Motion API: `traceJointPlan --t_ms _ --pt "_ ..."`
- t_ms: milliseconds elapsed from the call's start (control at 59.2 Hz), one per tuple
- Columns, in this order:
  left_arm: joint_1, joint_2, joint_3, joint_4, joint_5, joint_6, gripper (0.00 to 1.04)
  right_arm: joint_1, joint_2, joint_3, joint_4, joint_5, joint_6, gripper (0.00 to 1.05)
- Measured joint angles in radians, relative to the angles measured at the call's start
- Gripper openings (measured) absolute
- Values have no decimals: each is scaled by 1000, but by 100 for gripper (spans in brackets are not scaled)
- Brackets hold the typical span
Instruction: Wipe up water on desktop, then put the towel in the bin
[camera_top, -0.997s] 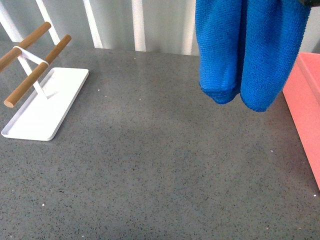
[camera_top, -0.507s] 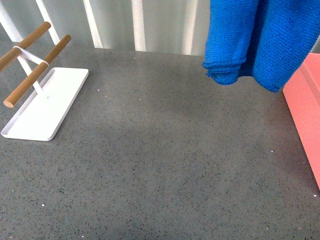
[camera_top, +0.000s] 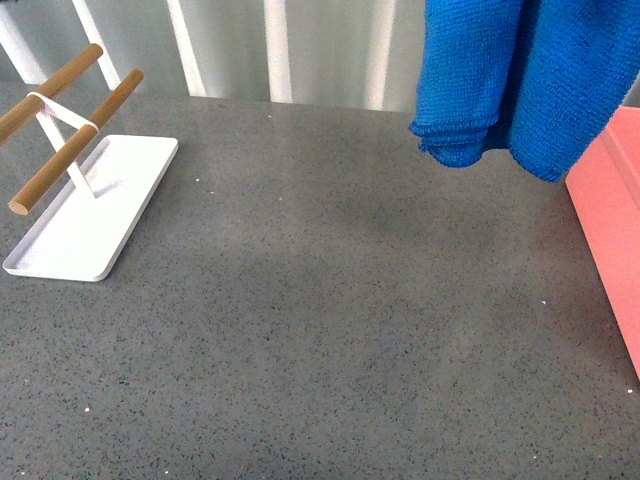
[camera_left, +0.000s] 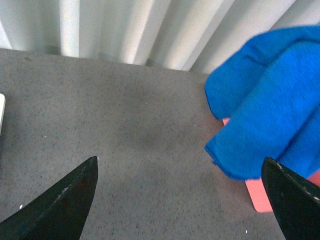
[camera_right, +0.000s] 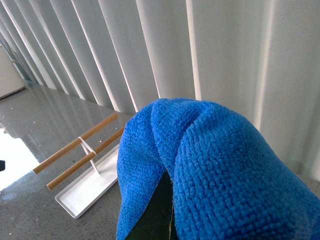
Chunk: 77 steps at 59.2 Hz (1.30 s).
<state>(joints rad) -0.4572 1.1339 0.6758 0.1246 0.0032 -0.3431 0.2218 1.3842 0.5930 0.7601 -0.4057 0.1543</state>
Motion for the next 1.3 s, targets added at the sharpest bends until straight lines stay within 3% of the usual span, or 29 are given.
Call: traceJointPlan --t_ms 186,372,406,440,507,642,862,930,1031,1302 --pt "-46 -245 -144 -116 -93 -55 98 10 2 -1 0 -2 -1 4" --pt "139 -440 -225 -228 -5 -70 98 9 2 -3 0 -4 -2 4" --pt "143 -468 -253 -187 -58 -41 95 9 2 -3 0 -4 -3 4" --pt "160 -507 -318 -52 -163 30 88 9 2 -3 0 -5 -4 4" --pt "198 -563 -403 108 -220 154 77 10 2 -3 0 -7 -4 4" --pt "276 -648 -492 178 -182 282 52 11 3 -3 0 -4 -7 4" --pt "336 -722 -558 166 -120 324 15 9 3 -3 -13 -10 -9 4" --pt "401 -752 -572 153 -36 324 3 4 3 -3 -16 -11 -11 4" --pt "446 -784 -589 140 -10 332 4 1 3 -3 -20 -14 -11 4" --pt "455 -872 -629 89 -5 335 4 -5 -7 -3 -32 -15 -12 4"
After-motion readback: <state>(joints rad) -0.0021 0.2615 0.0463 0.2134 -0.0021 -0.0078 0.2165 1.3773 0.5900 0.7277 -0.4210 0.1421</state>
